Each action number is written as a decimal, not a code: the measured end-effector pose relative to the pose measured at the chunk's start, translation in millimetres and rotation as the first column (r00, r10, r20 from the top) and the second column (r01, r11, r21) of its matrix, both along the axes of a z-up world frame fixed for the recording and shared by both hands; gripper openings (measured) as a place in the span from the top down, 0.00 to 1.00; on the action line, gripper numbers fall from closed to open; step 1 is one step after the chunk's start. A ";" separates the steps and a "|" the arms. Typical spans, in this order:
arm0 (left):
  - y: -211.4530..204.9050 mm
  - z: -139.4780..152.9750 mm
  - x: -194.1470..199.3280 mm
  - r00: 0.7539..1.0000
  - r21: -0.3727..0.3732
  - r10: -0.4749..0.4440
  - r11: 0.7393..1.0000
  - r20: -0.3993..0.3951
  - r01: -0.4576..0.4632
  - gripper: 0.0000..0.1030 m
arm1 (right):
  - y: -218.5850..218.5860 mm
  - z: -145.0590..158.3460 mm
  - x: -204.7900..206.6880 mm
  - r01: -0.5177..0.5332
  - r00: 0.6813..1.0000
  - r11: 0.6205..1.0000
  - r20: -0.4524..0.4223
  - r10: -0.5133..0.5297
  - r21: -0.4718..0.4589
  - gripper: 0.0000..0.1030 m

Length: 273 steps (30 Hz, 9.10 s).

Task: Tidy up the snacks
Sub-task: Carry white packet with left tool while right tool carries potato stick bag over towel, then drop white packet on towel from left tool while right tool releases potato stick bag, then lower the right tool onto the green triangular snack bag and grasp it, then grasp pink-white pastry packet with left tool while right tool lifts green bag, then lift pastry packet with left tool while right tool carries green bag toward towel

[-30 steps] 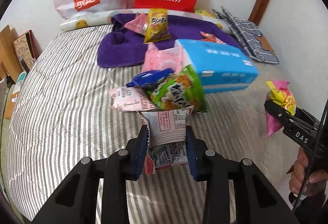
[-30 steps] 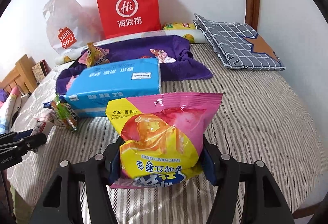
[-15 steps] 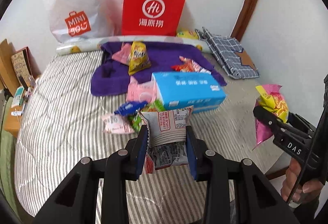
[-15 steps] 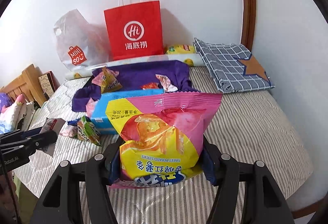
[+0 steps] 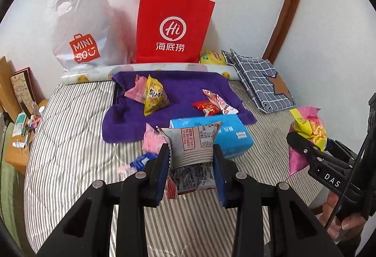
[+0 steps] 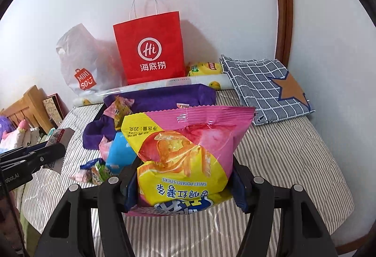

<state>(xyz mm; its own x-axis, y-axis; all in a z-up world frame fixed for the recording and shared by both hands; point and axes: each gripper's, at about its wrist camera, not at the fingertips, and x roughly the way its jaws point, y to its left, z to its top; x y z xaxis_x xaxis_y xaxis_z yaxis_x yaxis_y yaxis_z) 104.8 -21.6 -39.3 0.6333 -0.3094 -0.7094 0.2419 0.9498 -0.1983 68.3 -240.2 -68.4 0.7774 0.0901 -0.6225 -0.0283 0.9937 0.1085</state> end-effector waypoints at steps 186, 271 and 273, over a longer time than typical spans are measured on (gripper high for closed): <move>96.3 -72.6 18.9 0.961 0.050 0.221 0.975 -0.164 -0.216 0.27 | 61.5 -46.8 -22.0 -0.210 0.973 0.977 -0.094 0.211 0.017 0.81; 67.1 -115.2 16.8 0.967 0.150 0.179 0.977 -0.181 -0.153 0.64 | 12.6 -113.5 21.6 -0.045 0.978 0.999 -0.202 0.048 0.017 0.47; 72.4 -109.7 14.8 0.968 0.112 0.176 0.981 -0.182 -0.157 0.64 | 13.1 -110.9 19.9 -0.043 0.979 0.999 -0.200 0.046 0.018 0.47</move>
<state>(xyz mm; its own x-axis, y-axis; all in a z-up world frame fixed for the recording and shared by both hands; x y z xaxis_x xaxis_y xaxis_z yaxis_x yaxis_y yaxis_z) 119.6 50.8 -149.0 0.5210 -0.1356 -0.8427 0.0455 0.9903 -0.1312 88.2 -227.1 -179.3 0.6323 0.1316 -0.7634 -0.0491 0.9903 0.1300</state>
